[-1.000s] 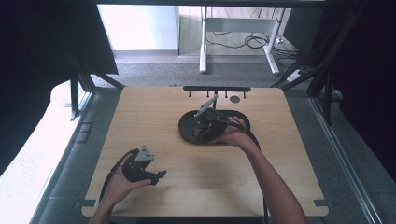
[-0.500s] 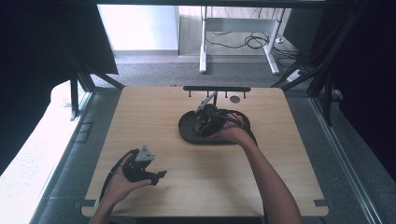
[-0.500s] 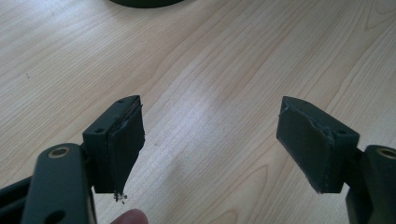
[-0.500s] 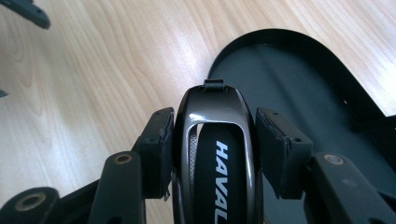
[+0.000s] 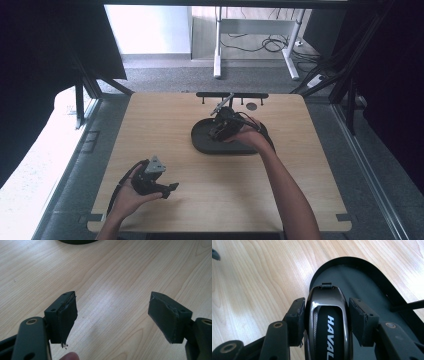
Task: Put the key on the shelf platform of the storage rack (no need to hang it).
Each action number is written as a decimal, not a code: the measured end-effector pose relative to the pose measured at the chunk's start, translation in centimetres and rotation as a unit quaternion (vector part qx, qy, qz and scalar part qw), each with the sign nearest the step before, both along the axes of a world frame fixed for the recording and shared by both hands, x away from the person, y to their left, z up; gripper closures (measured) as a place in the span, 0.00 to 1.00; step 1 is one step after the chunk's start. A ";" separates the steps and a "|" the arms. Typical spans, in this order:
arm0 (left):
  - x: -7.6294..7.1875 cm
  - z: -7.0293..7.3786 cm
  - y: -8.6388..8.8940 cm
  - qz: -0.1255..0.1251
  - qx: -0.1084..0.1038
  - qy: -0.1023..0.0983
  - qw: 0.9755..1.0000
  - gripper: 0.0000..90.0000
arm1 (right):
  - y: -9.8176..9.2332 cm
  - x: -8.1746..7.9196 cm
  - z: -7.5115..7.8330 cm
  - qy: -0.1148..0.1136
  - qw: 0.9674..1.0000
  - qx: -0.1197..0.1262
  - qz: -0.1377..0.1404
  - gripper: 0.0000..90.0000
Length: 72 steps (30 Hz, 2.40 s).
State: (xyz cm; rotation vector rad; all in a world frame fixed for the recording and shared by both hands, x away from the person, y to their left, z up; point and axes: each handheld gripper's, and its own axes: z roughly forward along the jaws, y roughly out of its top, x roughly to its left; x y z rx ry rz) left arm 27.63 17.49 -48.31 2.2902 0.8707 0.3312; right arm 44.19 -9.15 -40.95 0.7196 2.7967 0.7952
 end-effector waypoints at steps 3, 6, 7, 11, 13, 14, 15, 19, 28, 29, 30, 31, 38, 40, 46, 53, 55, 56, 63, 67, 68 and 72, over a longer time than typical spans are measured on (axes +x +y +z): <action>0.0 0.0 0.0 0.000 0.000 0.000 1.000 0.26 | 0.1 0.4 -0.2 0.002 1.000 -0.001 -0.002 0.55; 0.0 0.0 0.0 0.001 -0.001 0.000 1.000 0.26 | 0.2 0.8 -0.5 0.003 1.000 -0.003 -0.004 0.55; 0.0 0.0 0.0 0.000 0.000 0.000 1.000 0.26 | 0.2 0.9 -0.6 0.003 1.000 -0.003 -0.006 0.55; 0.0 0.0 0.0 0.000 -0.003 0.000 1.000 0.26 | 0.1 1.5 -1.0 0.004 1.000 -0.002 -0.012 0.55; 0.0 0.0 0.0 0.001 -0.002 0.001 1.000 0.26 | 0.1 1.7 -1.2 0.007 1.000 -0.002 -0.017 0.55; 0.0 0.0 0.0 0.001 -0.002 0.001 1.000 0.26 | 0.1 1.8 -1.2 0.007 1.000 -0.003 -0.017 0.55; 0.1 0.0 0.0 -0.001 -0.001 0.001 1.000 0.26 | 0.1 1.9 -1.3 0.008 1.000 -0.003 -0.019 0.55; 0.1 -0.1 0.0 -0.003 0.001 0.001 1.000 0.26 | 0.1 2.4 -1.7 0.008 1.000 -0.002 -0.025 0.55; 0.1 -0.1 0.1 0.000 -0.001 0.002 1.000 0.26 | 0.6 3.4 -3.3 0.015 0.999 -0.014 -0.025 0.55; 0.1 0.0 0.1 0.000 -0.001 0.001 1.000 0.26 | 0.6 3.4 -3.5 0.016 0.999 -0.016 -0.025 0.55; 0.1 0.0 0.2 0.000 -0.001 0.001 1.000 0.26 | 0.7 3.5 -3.6 0.016 0.999 -0.016 -0.026 0.55; 0.1 0.0 0.2 0.000 -0.002 0.001 1.000 0.26 | 0.7 3.6 -3.7 0.016 0.999 -0.016 -0.025 0.55; 0.1 0.0 0.2 0.000 -0.001 0.001 1.000 0.26 | 1.1 3.7 -4.1 0.012 1.000 -0.016 -0.024 0.55; 0.1 -0.1 0.1 -0.001 -0.001 0.002 1.000 0.26 | 1.2 3.7 -4.3 0.012 1.000 -0.016 -0.023 0.55; 0.1 -0.1 0.1 0.000 -0.002 0.002 1.000 0.26 | 1.3 3.7 -4.6 0.013 0.999 -0.019 -0.023 0.55; 0.1 -0.1 0.1 -0.001 -0.003 0.001 1.000 0.26 | 1.0 4.2 -5.3 0.016 0.999 -0.025 -0.033 0.55; 0.1 -0.1 0.1 -0.001 -0.002 0.002 1.000 0.26 | 0.8 4.3 -5.6 0.015 0.999 -0.029 -0.033 0.55; 0.1 -0.1 0.1 -0.001 -0.002 0.002 1.000 0.26 | 0.8 4.4 -5.7 0.014 0.999 -0.028 -0.034 0.55; 0.1 -0.1 0.1 -0.002 -0.002 0.002 1.000 0.26 | 0.5 4.8 -6.6 0.023 0.998 -0.032 -0.042 0.55; 0.1 -0.1 0.1 -0.001 -0.002 0.002 1.000 0.26 | 0.2 5.1 -7.1 0.020 0.998 -0.031 -0.041 0.55; 0.1 -0.1 0.1 -0.002 -0.002 0.002 1.000 0.26 | 0.2 5.0 -7.1 0.029 0.998 -0.035 -0.053 0.55; 0.1 -0.1 0.1 -0.001 -0.002 0.002 1.000 0.26 | 0.1 5.1 -7.6 0.028 0.997 -0.043 -0.055 0.55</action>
